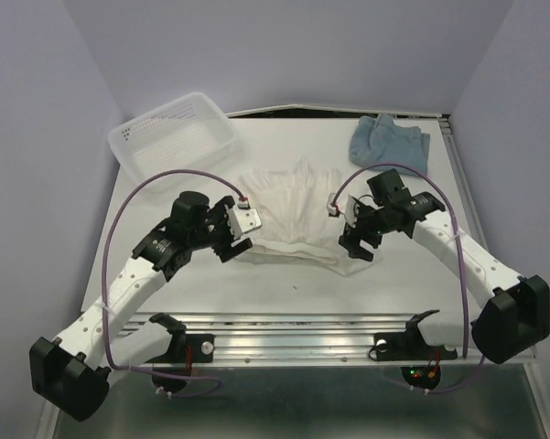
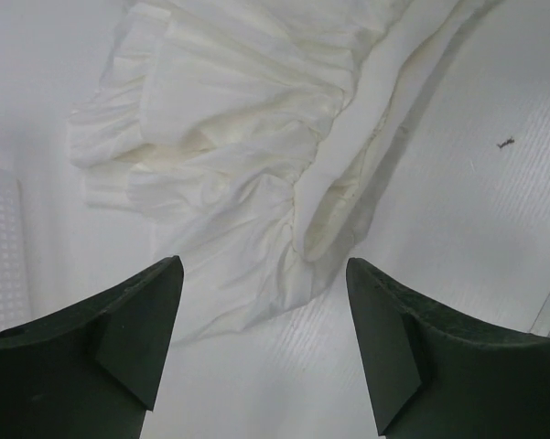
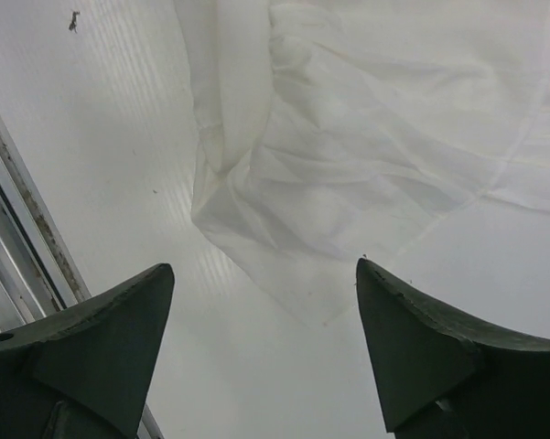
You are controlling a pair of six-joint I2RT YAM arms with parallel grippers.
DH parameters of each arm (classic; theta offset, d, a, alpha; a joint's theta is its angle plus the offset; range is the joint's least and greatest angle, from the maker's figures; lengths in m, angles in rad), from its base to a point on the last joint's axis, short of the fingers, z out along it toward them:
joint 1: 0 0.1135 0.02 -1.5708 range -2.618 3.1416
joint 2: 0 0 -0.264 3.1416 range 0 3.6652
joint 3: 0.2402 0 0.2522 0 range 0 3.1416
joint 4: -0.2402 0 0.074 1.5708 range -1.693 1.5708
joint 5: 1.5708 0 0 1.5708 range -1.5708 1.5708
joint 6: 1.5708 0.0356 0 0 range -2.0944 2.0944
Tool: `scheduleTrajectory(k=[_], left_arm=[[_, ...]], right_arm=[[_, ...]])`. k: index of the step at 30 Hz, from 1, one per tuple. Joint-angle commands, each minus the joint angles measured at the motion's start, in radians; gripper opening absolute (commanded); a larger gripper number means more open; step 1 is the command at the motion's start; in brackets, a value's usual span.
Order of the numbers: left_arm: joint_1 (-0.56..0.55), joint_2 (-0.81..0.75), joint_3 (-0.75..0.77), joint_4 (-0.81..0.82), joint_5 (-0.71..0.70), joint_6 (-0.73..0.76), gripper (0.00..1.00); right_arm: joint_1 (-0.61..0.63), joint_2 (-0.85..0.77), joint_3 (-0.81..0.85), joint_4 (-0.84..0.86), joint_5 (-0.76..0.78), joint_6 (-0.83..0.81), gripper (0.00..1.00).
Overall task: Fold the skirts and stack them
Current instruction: Flatten the skirt out
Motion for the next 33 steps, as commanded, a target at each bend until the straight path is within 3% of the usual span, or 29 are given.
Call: scheduleTrajectory(k=[1, 5, 9, 11, 14, 21, 29, 32, 33], left_arm=[[-0.005, -0.038, -0.112, -0.07, 0.04, 0.237, 0.84], [-0.005, -0.067, -0.237, -0.01, 0.051, 0.501, 0.8], [-0.005, -0.057, -0.308, 0.11, 0.054, 0.555, 0.75], [-0.005, -0.028, -0.323, 0.168, 0.058, 0.547, 0.7], [-0.005, -0.008, -0.334, 0.231, 0.071, 0.52, 0.69], [-0.006, 0.089, -0.329, 0.312, 0.095, 0.543, 0.69], [-0.006, 0.235, -0.288, 0.408, 0.089, 0.529, 0.63], [-0.006, 0.246, -0.289, 0.411, 0.091, 0.546, 0.48], [-0.006, 0.246, -0.289, 0.411, 0.089, 0.544, 0.37]], right_arm=[[0.021, -0.06, -0.073, 0.025, 0.057, -0.079, 0.86], [0.054, -0.146, -0.281, 0.249, 0.062, -0.137, 0.85], [0.127, -0.186, -0.424, 0.476, 0.074, -0.142, 0.74], [0.169, -0.212, -0.475, 0.603, 0.079, -0.12, 0.66], [0.212, -0.194, -0.489, 0.691, 0.1, -0.105, 0.66], [0.226, -0.096, -0.53, 0.816, 0.125, -0.133, 0.65], [0.226, -0.022, -0.547, 0.913, 0.143, -0.159, 0.5], [0.226, -0.018, -0.549, 0.919, 0.142, -0.145, 0.36], [0.226, -0.019, -0.544, 0.919, 0.145, -0.139, 0.25]])
